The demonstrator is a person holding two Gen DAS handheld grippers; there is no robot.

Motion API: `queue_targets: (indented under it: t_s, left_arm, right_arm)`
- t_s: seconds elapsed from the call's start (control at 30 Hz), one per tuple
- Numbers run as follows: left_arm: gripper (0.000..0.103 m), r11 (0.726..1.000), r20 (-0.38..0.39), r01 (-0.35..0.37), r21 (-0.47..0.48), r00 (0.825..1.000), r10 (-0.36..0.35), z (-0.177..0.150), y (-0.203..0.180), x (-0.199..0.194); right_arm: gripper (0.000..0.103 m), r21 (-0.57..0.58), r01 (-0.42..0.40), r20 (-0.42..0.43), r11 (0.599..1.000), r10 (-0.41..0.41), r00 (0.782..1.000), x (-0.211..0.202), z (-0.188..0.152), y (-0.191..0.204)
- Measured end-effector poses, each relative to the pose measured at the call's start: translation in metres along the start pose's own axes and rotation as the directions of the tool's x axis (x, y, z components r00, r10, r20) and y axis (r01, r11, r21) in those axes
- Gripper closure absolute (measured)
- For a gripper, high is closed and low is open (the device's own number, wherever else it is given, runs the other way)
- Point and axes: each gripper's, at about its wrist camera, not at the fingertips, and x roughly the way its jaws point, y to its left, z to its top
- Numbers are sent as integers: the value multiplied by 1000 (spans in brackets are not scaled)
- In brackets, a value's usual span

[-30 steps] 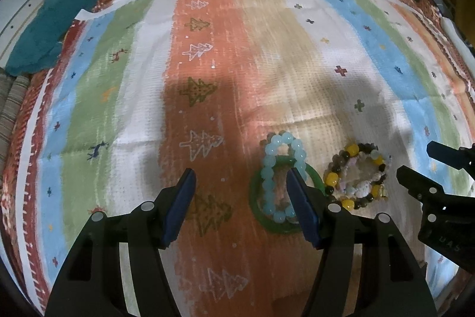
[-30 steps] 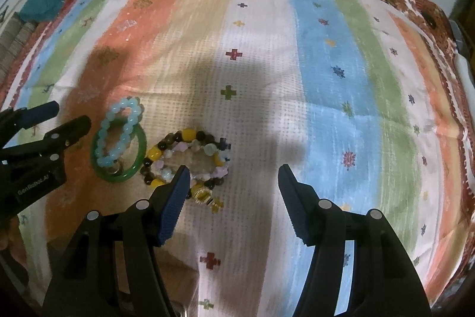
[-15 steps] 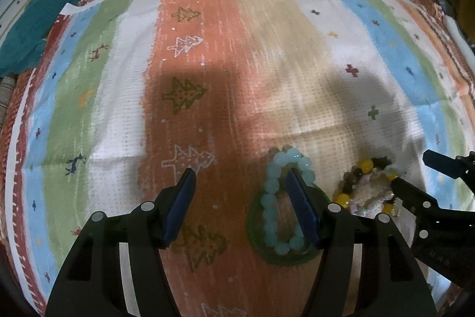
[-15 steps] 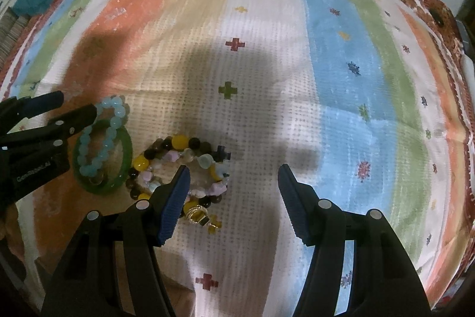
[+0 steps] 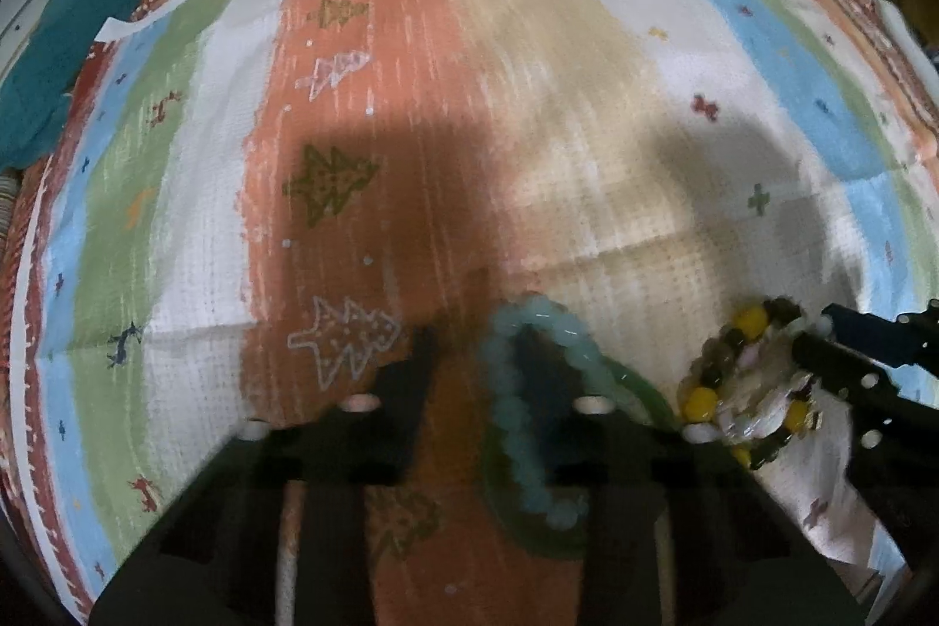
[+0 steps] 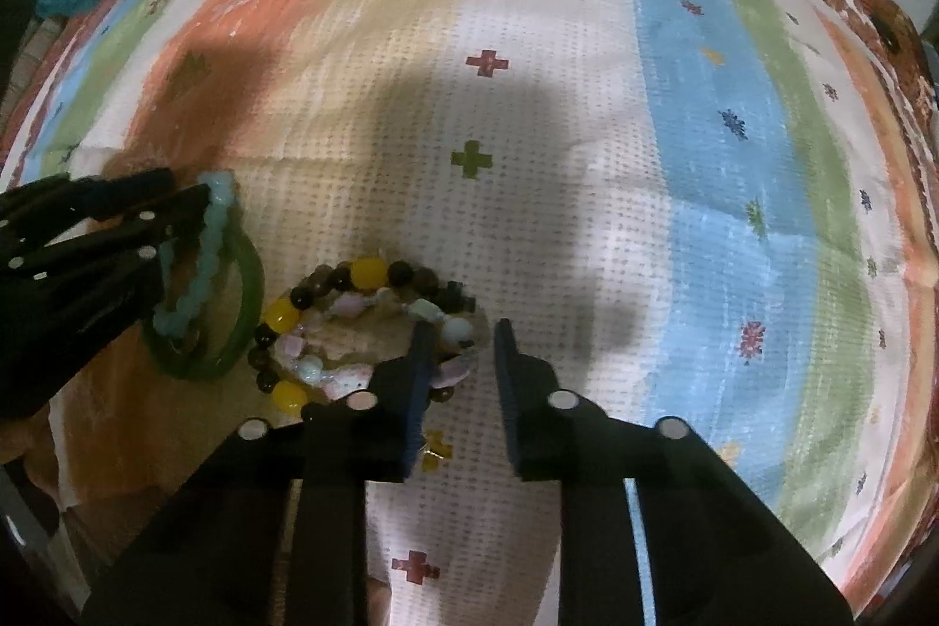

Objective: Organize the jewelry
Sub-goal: 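Grasp the pale blue bead bracelet with the left tool while the right tool grasps the white bead bracelet, then lift both held bracelets off the cloth and carry them toward the tin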

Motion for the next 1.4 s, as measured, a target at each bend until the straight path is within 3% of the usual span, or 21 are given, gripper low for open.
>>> queue_targets:
  t_s: [0.1, 0.4, 0.9, 1.4]
  left_arm:
    - [92, 1000, 1, -13, 10, 1000, 13, -2, 0, 1]
    - [92, 1000, 3, -6, -8, 1000, 6, -3, 0, -7]
    - [92, 996, 126, 72, -60, 990, -64, -13, 1, -72]
    - [92, 995, 156, 71, -71, 986, -59, -27, -4, -105]
  right_arm:
    - [89, -8, 1, 6, 1000, -1, 1000, -1, -1, 1]
    - [92, -25, -3, 25, 1000, 3, 1000, -8, -5, 1]
    - [92, -28, -36, 130, 999, 40, 991, -52, -12, 3]
    - [92, 24, -94, 213, 995, 87, 973, -87, -20, 4]
